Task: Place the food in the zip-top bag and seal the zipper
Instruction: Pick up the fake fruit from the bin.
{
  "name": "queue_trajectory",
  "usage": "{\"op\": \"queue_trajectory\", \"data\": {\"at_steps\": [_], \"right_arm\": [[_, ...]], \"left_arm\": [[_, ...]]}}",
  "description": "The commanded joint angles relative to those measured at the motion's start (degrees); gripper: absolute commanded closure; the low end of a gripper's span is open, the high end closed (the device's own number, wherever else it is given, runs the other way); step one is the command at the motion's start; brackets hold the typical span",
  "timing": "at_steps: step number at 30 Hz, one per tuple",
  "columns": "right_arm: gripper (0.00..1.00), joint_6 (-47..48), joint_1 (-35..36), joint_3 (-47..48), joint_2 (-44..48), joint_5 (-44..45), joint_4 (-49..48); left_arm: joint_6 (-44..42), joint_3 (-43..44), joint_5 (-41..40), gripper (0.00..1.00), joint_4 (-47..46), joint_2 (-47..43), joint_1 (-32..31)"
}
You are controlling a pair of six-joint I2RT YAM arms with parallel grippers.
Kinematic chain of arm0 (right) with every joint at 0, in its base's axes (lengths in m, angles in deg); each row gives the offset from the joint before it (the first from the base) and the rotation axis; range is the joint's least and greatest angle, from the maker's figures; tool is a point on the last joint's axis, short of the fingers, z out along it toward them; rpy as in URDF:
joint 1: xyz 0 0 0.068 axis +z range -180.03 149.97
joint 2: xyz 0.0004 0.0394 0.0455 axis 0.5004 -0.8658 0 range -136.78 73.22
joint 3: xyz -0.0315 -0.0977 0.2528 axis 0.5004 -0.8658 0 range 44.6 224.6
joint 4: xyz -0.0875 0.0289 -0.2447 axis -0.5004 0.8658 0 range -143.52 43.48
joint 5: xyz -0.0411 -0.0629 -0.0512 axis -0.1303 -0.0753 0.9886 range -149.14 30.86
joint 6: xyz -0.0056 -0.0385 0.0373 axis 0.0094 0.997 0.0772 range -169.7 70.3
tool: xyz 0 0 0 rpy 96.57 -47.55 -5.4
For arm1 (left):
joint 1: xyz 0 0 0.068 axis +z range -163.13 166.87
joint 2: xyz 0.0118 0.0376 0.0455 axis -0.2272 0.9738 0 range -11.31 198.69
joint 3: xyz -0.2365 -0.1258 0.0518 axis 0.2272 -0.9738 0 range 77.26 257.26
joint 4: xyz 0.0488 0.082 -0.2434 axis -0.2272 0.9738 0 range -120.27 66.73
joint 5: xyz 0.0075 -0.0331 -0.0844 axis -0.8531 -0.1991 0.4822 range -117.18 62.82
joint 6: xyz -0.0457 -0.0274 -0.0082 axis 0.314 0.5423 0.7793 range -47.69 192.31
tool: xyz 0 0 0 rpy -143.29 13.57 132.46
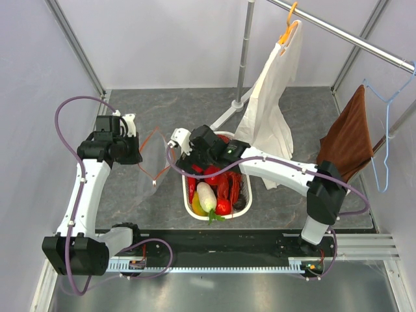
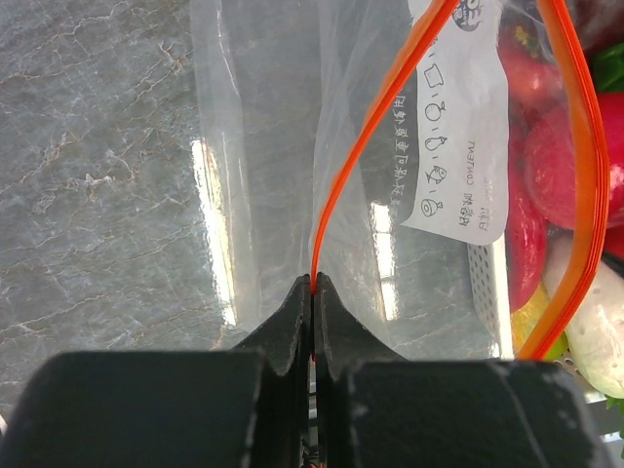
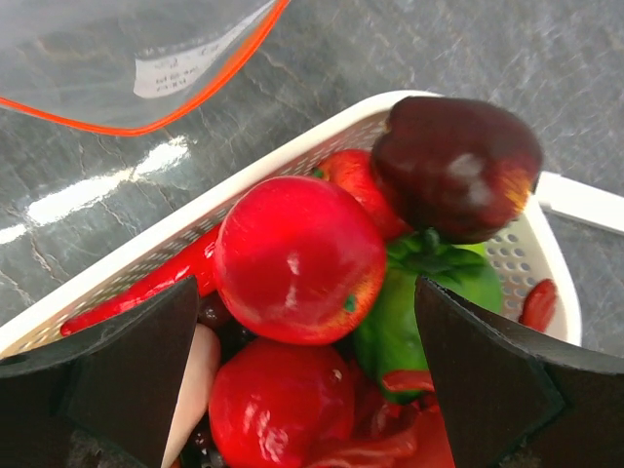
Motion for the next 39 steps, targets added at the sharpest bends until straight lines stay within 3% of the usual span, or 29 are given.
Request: {"op": "queue_trajectory", "data": {"at_steps": [1,22,33,39], "right_arm": [[0.02,-0.69,1.25,1.2,-2.16,3.24,-0.32],[0.03,-0.86,2.4,2.34,-7.17,5.96,-2.96],[0.3,-2.62,2.4,3.13,-3.66,5.26,-3.48],[0.38,-4.99,2.31,3.92,-0.94,4.48,-2.96]], "left_arm": [[1.71,-0.19,1.69,0.98,-2.44,0.42,0.27],[1.89,-0.63,2.3,0.98,-3.15,0.42,0.27],[1.97,-0.9,2.3,0.98,-3.15,0.42,0.27],[2.15,-0.98,2.3,0.98,-3.23,0.68,0.27]]}}
